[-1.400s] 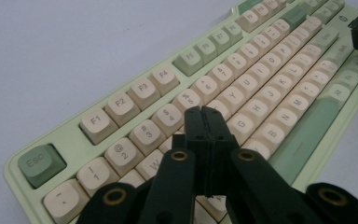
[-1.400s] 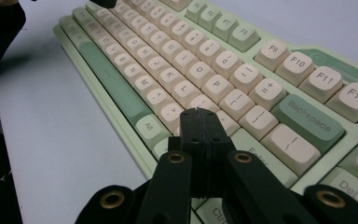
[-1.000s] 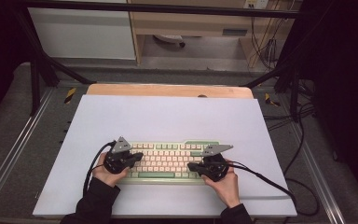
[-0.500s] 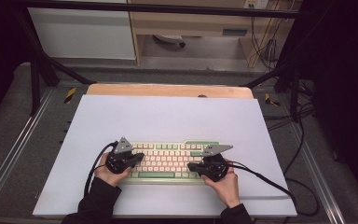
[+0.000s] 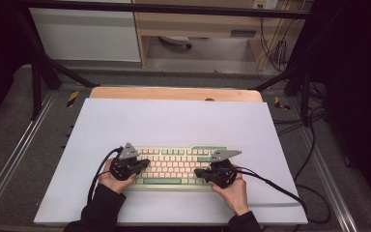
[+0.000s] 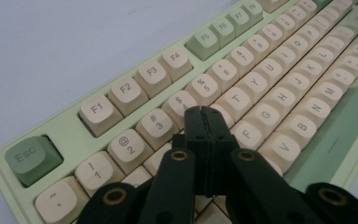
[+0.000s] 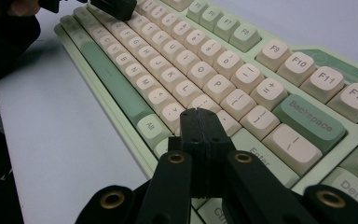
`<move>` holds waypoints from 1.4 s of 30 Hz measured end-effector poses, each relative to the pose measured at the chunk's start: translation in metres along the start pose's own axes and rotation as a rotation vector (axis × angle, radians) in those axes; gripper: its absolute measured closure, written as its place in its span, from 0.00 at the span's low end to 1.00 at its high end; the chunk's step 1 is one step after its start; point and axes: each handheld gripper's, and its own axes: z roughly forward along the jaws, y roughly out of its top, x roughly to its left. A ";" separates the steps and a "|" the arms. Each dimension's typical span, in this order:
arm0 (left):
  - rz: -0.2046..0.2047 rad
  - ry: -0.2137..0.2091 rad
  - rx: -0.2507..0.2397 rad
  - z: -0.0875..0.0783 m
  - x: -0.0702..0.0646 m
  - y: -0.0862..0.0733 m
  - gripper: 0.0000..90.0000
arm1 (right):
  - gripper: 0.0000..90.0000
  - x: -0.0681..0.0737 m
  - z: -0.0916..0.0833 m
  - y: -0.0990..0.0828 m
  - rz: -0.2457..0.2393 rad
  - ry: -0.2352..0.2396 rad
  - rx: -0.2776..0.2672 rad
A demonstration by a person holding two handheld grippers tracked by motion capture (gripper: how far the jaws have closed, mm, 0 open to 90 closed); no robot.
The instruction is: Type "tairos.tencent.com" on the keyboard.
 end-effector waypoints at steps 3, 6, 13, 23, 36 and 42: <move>0.004 -0.003 -0.011 -0.004 -0.001 0.001 1.00 | 1.00 0.001 0.000 0.000 -0.001 0.000 -0.004; 0.005 -0.009 -0.014 -0.007 -0.002 0.002 1.00 | 1.00 0.001 0.000 0.000 -0.002 0.003 -0.007; 0.007 -0.019 -0.021 -0.013 -0.004 0.002 1.00 | 1.00 0.002 -0.001 0.001 0.007 0.007 -0.017; 0.007 -0.012 -0.023 -0.027 -0.004 -0.001 1.00 | 1.00 0.011 0.004 0.006 -0.005 0.022 -0.023; -0.028 -0.018 -0.042 -0.046 0.005 -0.019 1.00 | 1.00 0.025 0.023 0.016 -0.026 0.033 -0.007; -0.029 -0.018 -0.039 -0.047 0.006 -0.022 1.00 | 1.00 0.033 0.034 0.025 -0.026 0.049 -0.012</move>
